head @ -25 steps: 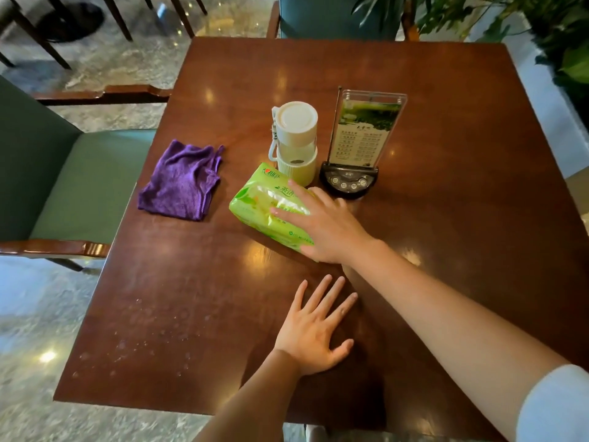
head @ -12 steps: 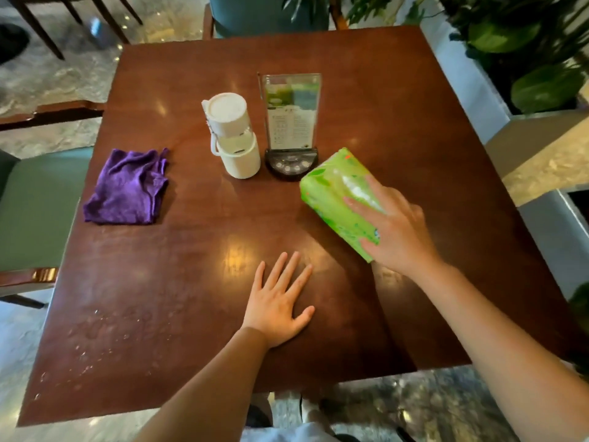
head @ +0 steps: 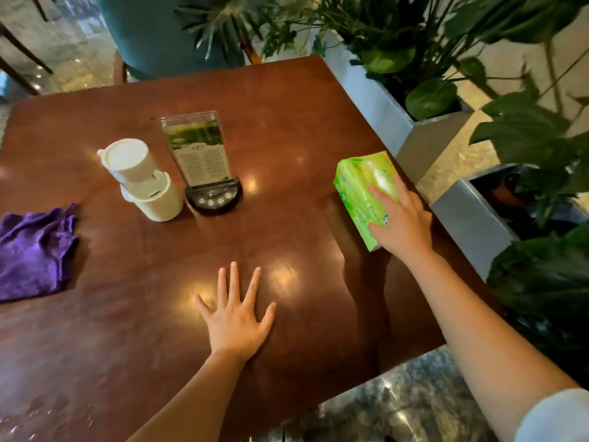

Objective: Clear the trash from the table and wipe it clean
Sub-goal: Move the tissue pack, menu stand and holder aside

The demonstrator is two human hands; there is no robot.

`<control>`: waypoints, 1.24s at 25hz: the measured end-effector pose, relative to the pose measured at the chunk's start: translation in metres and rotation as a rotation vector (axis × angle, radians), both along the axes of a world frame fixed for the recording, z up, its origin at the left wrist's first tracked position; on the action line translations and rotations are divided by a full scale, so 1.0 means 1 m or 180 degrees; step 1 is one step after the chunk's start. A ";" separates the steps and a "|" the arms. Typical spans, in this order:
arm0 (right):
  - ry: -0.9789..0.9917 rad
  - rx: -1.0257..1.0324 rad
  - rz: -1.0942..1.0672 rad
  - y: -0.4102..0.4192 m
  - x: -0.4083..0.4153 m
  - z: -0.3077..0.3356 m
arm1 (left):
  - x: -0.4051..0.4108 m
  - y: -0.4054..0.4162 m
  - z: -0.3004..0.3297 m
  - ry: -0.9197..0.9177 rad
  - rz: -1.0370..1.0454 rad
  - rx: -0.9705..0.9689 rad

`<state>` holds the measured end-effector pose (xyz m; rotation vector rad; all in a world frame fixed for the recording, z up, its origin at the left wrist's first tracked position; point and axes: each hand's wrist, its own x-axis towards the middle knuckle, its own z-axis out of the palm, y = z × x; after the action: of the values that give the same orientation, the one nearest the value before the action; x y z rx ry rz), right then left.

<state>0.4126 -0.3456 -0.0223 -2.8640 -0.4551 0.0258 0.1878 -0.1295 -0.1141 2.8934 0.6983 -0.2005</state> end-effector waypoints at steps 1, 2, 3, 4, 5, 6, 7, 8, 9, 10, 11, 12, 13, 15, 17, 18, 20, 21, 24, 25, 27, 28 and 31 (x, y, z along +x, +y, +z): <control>0.0088 -0.0087 -0.0002 -0.003 0.005 -0.003 | -0.001 0.001 -0.002 -0.0022 0.0000 0.0031; 0.0155 -0.0202 0.0046 -0.007 0.010 -0.006 | -0.002 0.000 -0.004 -0.0045 -0.0007 0.0041; 0.0187 -0.0314 0.0128 -0.011 0.013 -0.009 | -0.002 0.000 -0.004 -0.0097 -0.0004 0.0039; 0.0193 -0.0396 0.0210 -0.015 0.017 -0.011 | -0.001 -0.001 -0.004 -0.0138 -0.0006 0.0044; 0.0205 -0.0444 0.0264 -0.018 0.021 -0.012 | -0.001 -0.001 -0.004 -0.0140 -0.0013 0.0061; 0.0224 -0.0476 0.0297 -0.021 0.026 -0.012 | -0.001 0.000 -0.005 -0.0137 -0.0013 0.0078; 0.0241 -0.0501 0.0315 -0.023 0.031 -0.012 | -0.001 0.000 -0.005 -0.0154 -0.0005 0.0086; 0.0252 -0.0536 0.0315 -0.024 0.036 -0.011 | -0.001 0.000 -0.006 -0.0164 0.0003 0.0085; 0.0265 -0.0583 0.0309 -0.023 0.040 -0.010 | -0.001 0.000 -0.006 -0.0161 0.0008 0.0091; 0.0282 -0.0633 0.0304 -0.022 0.043 -0.009 | -0.001 0.000 -0.007 -0.0158 0.0011 0.0102; 0.0294 -0.0668 0.0298 -0.020 0.044 -0.009 | -0.002 -0.001 -0.008 -0.0165 0.0015 0.0109; 0.0281 -0.0681 0.0286 -0.017 0.044 -0.008 | -0.002 0.000 -0.008 -0.0173 0.0024 0.0116; 0.0236 -0.0674 0.0263 -0.014 0.042 -0.007 | -0.002 0.000 -0.008 -0.0169 0.0031 0.0131; 0.0086 -0.0583 0.0145 -0.004 0.034 -0.005 | -0.002 0.000 -0.008 -0.0174 0.0042 0.0163; -0.0187 -0.0196 -0.0057 0.011 0.023 -0.006 | -0.002 0.001 -0.007 -0.0194 0.0044 0.0163; -0.0343 0.0144 -0.0125 0.021 0.017 -0.005 | -0.002 0.001 -0.007 -0.0207 0.0045 0.0160; -0.0547 0.0896 0.0045 0.053 0.008 -0.001 | -0.001 0.001 -0.006 -0.0246 0.0049 0.0155; -0.0600 0.1152 0.0309 0.074 0.005 0.005 | -0.001 0.000 -0.006 -0.0262 0.0045 0.0148; -0.0629 0.1259 0.1319 0.150 0.005 0.032 | -0.002 0.001 -0.007 -0.0319 0.0027 0.0152; -0.0575 0.1211 0.1574 0.176 0.007 0.043 | -0.002 0.002 -0.007 -0.0337 0.0021 0.0152; -0.0583 0.1093 0.1938 0.218 0.012 0.064 | -0.002 0.002 -0.007 -0.0357 0.0010 0.0143; -0.0683 0.0955 0.2071 0.234 0.015 0.071 | -0.001 0.002 -0.006 -0.0368 0.0011 0.0135; -0.0890 0.0327 0.2415 0.263 0.022 0.079 | -0.001 0.002 -0.006 -0.0390 0.0011 0.0105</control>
<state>0.4341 -0.0826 0.0564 -2.4271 -1.5111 -0.2564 0.1870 -0.1271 -0.1199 2.9054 0.6912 -0.0113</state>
